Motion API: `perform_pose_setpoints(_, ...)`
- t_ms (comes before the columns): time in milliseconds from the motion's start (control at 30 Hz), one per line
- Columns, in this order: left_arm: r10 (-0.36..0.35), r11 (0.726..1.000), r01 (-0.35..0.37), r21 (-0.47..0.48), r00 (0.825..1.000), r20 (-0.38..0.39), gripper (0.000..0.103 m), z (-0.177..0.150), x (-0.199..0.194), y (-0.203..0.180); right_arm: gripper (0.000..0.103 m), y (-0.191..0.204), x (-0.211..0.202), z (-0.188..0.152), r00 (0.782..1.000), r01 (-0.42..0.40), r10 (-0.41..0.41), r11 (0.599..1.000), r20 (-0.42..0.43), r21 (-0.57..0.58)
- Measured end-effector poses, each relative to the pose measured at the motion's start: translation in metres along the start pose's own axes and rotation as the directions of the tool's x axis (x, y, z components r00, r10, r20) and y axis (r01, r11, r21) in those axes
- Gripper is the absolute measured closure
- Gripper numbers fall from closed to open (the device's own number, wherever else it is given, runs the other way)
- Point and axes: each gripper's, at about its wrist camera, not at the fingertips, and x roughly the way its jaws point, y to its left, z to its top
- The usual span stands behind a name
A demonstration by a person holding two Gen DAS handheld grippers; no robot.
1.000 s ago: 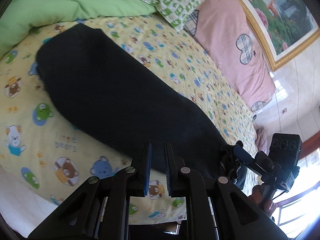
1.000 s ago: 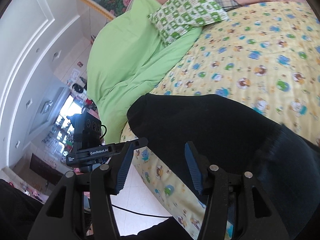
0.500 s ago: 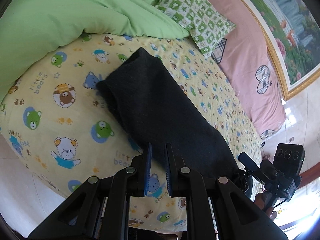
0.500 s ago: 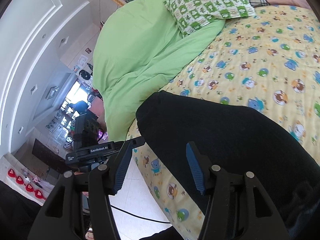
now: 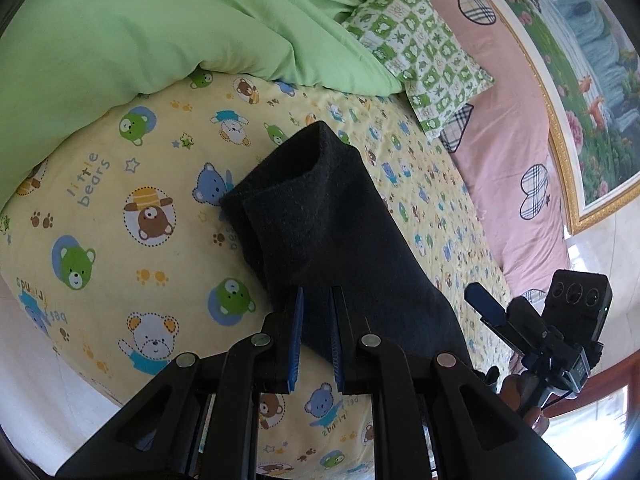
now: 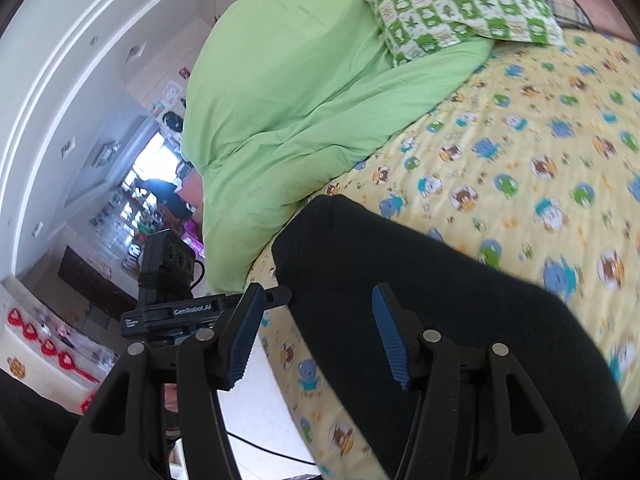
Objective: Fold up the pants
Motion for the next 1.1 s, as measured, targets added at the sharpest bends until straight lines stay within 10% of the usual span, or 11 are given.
perform_pose_setpoints(1100,0.067,0.997,-0.065,-0.048,0.997,0.035,0.062,0.0,0.002,0.024,0.04,-0.005,0.114,0.072,0.973,0.034,-0.081,0.976,-0.214,-0.216)
